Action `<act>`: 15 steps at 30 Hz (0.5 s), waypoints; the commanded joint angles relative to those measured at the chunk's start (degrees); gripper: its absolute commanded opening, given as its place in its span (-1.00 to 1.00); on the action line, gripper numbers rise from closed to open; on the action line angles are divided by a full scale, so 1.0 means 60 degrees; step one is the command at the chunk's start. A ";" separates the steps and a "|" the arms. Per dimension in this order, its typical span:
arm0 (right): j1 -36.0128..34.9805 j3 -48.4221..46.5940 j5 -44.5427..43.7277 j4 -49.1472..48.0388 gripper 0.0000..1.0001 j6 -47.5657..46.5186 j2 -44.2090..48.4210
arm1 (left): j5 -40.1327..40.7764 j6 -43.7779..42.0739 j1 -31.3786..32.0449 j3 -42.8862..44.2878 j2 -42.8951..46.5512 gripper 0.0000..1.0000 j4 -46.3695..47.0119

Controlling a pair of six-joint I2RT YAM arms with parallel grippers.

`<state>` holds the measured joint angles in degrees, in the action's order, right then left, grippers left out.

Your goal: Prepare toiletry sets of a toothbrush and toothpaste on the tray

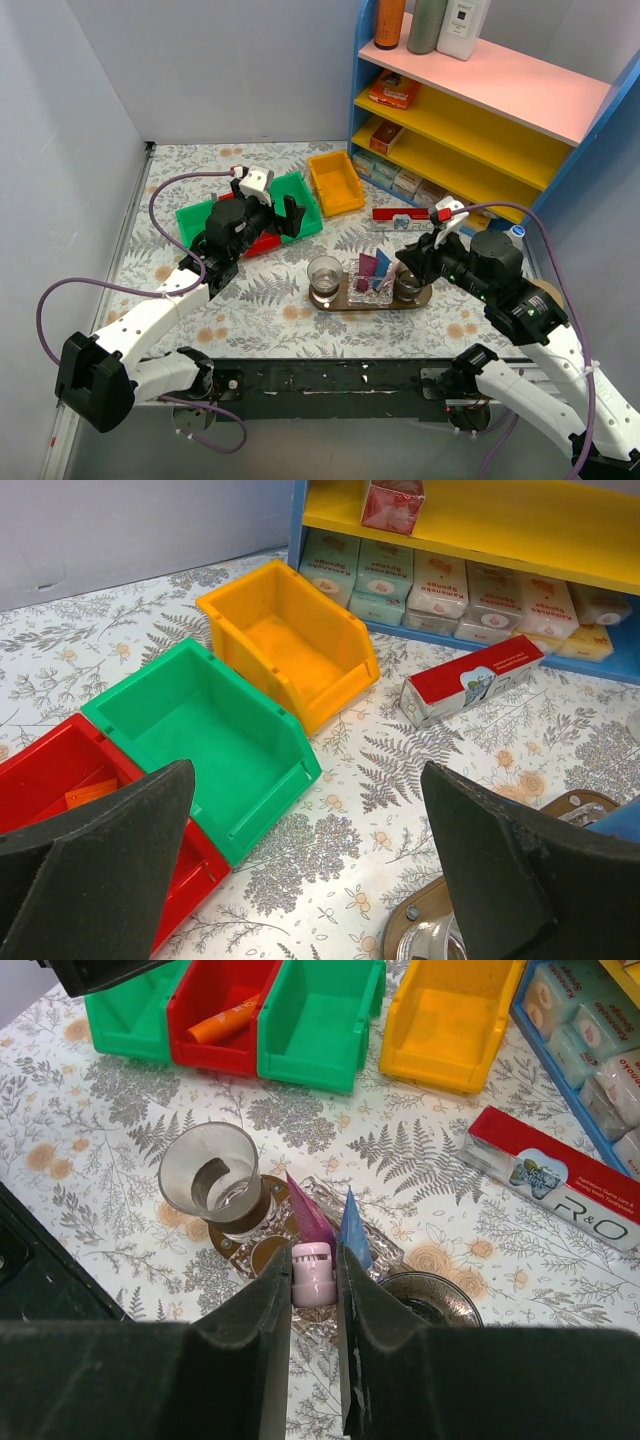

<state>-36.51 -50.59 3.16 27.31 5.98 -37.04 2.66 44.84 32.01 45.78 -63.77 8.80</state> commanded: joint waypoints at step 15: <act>-0.0038 0.1414 0.0162 -0.1856 -0.97 -0.0161 0.0753 | 0.0202 -0.0178 -0.0018 0.0280 0.0052 0.96 -0.0060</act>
<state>-36.51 -43.20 3.25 21.43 5.74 -33.65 2.85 44.73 32.01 45.78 -63.77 8.80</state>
